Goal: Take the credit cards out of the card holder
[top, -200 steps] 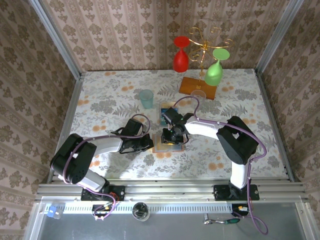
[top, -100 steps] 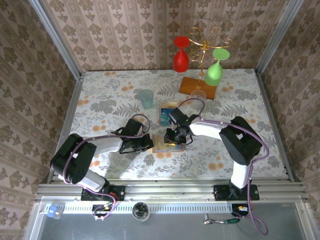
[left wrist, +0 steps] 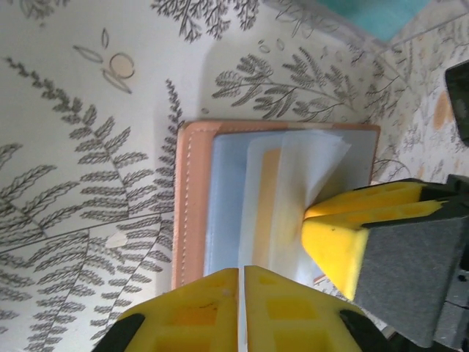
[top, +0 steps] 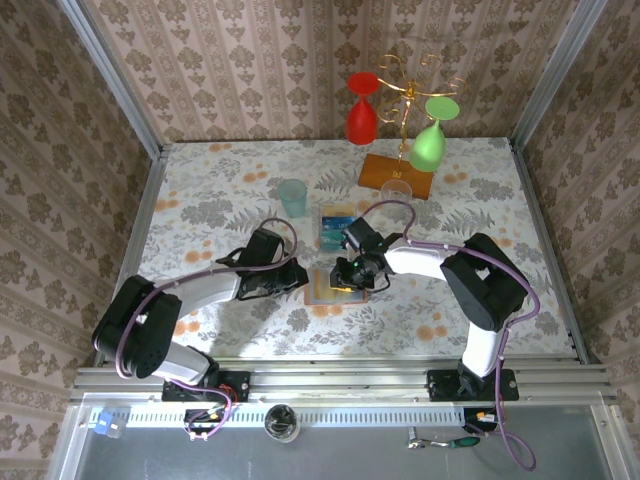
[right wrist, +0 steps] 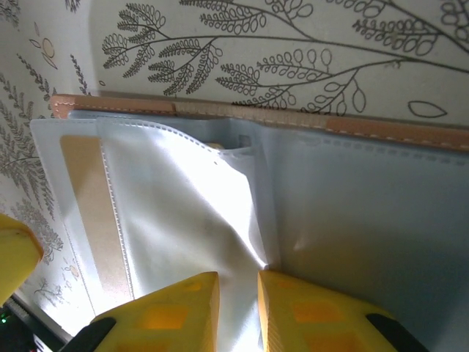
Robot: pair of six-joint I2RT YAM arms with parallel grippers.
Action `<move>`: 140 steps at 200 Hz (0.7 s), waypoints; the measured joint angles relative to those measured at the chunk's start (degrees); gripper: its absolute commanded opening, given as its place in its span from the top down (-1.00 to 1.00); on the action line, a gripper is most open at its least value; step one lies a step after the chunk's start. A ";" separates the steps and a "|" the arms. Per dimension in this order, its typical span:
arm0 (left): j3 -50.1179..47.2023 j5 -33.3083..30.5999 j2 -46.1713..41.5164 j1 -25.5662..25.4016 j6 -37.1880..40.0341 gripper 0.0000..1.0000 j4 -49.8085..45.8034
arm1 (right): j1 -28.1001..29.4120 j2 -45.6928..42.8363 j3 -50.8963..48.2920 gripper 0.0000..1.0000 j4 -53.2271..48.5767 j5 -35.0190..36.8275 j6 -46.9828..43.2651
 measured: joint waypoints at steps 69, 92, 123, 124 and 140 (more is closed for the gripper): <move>1.20 2.14 4.11 -1.09 -2.58 0.58 5.18 | -1.22 -0.66 -2.47 0.59 3.67 -2.67 0.02; 1.70 2.58 6.54 -1.73 -3.13 0.56 6.69 | -1.51 -0.87 -3.06 0.61 4.59 -3.21 0.02; 1.75 2.78 8.20 -1.90 -3.58 0.53 8.02 | -2.29 -1.14 -4.24 0.65 5.92 -4.11 0.02; 1.75 2.78 8.22 -1.90 -3.61 0.53 8.09 | -2.34 -1.16 -4.31 0.65 5.97 -4.15 0.02; 1.77 2.80 8.70 -1.90 -3.72 0.52 8.74 | -2.84 -1.33 -4.96 0.65 6.80 -4.76 0.02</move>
